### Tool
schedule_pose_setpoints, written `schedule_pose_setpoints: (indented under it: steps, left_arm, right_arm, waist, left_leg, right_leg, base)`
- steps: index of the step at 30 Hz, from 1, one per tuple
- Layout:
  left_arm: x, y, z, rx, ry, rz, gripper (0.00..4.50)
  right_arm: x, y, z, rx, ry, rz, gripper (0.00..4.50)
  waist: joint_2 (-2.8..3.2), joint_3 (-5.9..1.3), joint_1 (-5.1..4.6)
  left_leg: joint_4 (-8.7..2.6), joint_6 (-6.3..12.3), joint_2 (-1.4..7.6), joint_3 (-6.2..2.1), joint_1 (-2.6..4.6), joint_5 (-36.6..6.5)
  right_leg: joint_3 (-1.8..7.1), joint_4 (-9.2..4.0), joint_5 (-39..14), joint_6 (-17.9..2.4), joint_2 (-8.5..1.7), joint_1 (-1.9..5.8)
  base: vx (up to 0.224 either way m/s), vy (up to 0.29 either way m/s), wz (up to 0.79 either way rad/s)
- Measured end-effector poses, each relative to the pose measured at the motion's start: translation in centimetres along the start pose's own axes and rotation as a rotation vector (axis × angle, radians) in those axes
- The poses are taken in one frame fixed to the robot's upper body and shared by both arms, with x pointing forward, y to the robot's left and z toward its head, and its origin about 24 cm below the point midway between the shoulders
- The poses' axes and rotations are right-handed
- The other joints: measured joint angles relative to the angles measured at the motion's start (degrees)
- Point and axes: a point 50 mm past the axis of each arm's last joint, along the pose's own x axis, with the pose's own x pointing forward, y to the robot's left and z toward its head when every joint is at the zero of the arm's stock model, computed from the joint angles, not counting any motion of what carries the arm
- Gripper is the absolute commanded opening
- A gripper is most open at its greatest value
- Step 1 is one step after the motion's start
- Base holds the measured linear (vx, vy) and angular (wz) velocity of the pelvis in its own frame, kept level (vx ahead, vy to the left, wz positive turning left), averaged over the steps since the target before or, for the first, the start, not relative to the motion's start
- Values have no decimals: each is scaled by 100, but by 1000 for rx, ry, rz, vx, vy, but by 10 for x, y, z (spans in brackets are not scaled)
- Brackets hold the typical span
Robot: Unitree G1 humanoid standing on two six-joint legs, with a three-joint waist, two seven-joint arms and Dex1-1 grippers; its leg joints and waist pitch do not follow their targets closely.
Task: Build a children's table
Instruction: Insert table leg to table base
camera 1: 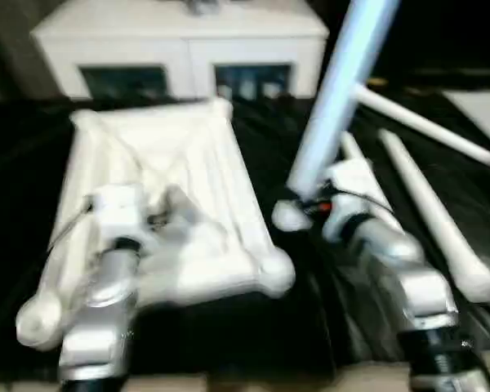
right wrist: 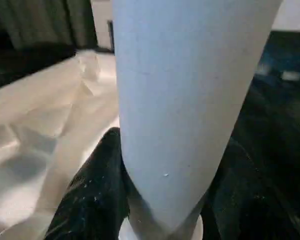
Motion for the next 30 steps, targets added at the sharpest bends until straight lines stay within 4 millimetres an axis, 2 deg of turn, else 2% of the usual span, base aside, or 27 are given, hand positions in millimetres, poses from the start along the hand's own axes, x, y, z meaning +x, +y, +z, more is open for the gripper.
schedule_pose_setpoints:
  steps: [1,2,3,4,5,6,7,8,9,10,11,12,14,15,17,19,21,22,23,25,26,30]
  left_arm:
    - [0,-3,1,-8,-4,-14,397]
    - [1,-17,-2,-31,5,-82,397]
    - [0,-23,-2,-36,5,-126,397]
    - [-1,-22,-2,-32,3,-143,397]
    - [-1,-18,-1,-16,0,-152,397]
    - [-1,-14,0,-8,-5,-161,397]
    - [-2,-10,-1,-6,1,-170,397]
    - [-5,-6,-5,-8,15,-177,397]
    - [-6,-5,-6,-16,22,-187,397]
    - [-7,-4,-7,-22,24,-194,397]
    - [-7,-3,-7,-29,24,-192,397]
    - [-7,-2,-7,-32,23,-188,397]
    - [-7,-1,-6,-44,25,-185,397]
    - [-7,-2,-7,-50,28,-190,397]
    - [-6,-3,-7,-64,34,-205,397]
    - [-6,-8,-8,-71,45,-276,397]
    - [-8,-18,-9,-76,55,-473,397]
    - [-9,-24,-7,-91,59,-575,424]
    - [-11,-30,-5,-102,81,-712,424]
    - [-15,-36,-1,-122,101,-876,436]
    - [-17,-41,2,-95,131,-1015,444]
    - [-22,-51,4,-15,211,-1223,444]
  right_arm:
    - [-3,-2,-1,-4,5,6,184]
    - [-13,-8,-12,9,44,-12,184]
    - [-18,-12,-18,12,69,-27,184]
    - [-18,-13,-17,12,68,-24,184]
    - [-17,-12,-14,7,58,-13,184]
    - [-16,-11,-8,-5,39,-2,184]
    - [-14,-9,-6,-5,27,10,184]
    - [-12,-3,-4,-5,14,41,184]
    - [-11,-1,-3,-3,9,57,184]
    - [-11,-1,-3,-4,11,60,184]
    - [-12,-1,-3,-7,14,59,184]
    - [-13,-2,-4,-9,17,57,184]
    - [-14,-4,-4,-13,22,46,184]
    - [-14,-5,-4,-11,20,39,184]
    - [-15,-6,-4,-9,21,31,184]
    - [-15,-7,-4,-7,24,31,184]
    - [-20,-7,-4,-17,40,43,184]
    - [-22,-7,-5,-21,47,55,184]
    - [-25,-8,-4,-22,59,81,184]
    - [-27,-8,-2,-25,65,113,184]
    - [-31,-8,2,-27,67,160,184]
    - [-39,-17,10,-43,82,235,184]
  waist:
    - [-116,6,3]
    - [-109,17,40]
    - [-119,23,134]
    - [-118,23,211]
    - [-78,9,303]
    - [76,4,383]
    - [129,21,433]
    - [188,41,450]
    - [236,59,465]
    - [269,81,494]
    - [290,107,513]
    - [287,125,528]
    - [269,156,525]
    - [262,164,515]
    - [257,169,488]
    - [254,166,459]
    - [252,165,456]
    - [253,165,454]
    - [254,165,456]
    - [262,162,435]
    - [263,163,433]
    - [275,155,428]
  left_leg:
    - [199,-12,-108,123,-9,-113]
    - [689,368,-41,239,-171,-74]
    - [873,402,8,298,-282,33]
    - [754,265,39,308,-395,190]
    - [510,124,111,305,-501,360]
    - [203,-92,283,263,-634,493]
    - [264,-139,387,255,-692,542]
    - [284,-140,462,286,-722,543]
    - [294,-106,537,339,-734,551]
    - [283,-109,606,440,-732,563]
    - [242,-95,646,568,-700,598]
    - [198,-92,671,678,-648,599]
    - [111,-91,680,832,-545,599]
    - [91,-91,679,863,-513,599]
    - [67,-91,678,877,-481,599]
    - [38,-91,669,876,-492,599]
    - [37,-82,658,880,-534,608]
    - [38,-45,658,895,-544,643]
    - [39,13,658,908,-551,712]
    - [44,17,655,935,-541,718]
    - [41,17,652,937,-543,718]
    - [27,18,652,946,-543,718]
  right_leg:
    - [158,10,290,-9,-66,-46]
    - [339,73,159,18,17,104]
    - [433,-4,158,25,100,211]
    - [398,-75,196,4,144,275]
    - [342,-117,213,-17,226,291]
    - [175,-152,220,-38,374,318]
    - [79,-180,228,-64,401,335]
    - [-17,-248,258,-72,387,368]
    - [-78,-308,273,-94,373,396]
    - [-102,-345,269,-131,358,421]
    - [-114,-363,279,-134,311,449]
    - [-101,-371,286,-139,275,476]
    - [-81,-400,259,-90,199,533]
    - [-83,-413,248,-72,175,541]
    - [-93,-462,244,-65,160,576]
    - [-111,-527,244,-65,142,597]
    - [-120,-549,259,-59,121,571]
    - [-118,-560,309,-49,114,561]
    - [-116,-564,381,-11,109,554]
    - [-95,-563,401,-13,102,551]
    - [-94,-567,401,-13,99,546]
    - [-89,-569,424,-49,99,539]
  base:
    - [-36,-33,40]
    - [-36,-33,40]
    - [116,-8,48]
    - [0,0,0]
    - [0,0,0]
    - [-219,-9,-2]
    - [-181,5,-7]
    - [-181,5,-7]
    - [-52,1,10]
    - [-40,16,30]
    - [-40,16,30]
    - [-81,19,23]
    - [-76,21,16]
    - [-78,26,9]
    - [-67,33,2]
    - [-6,25,-6]
    - [-6,25,-6]
    - [0,0,0]
    - [0,0,0]
    - [0,0,0]
    - [0,0,0]
    - [0,0,0]
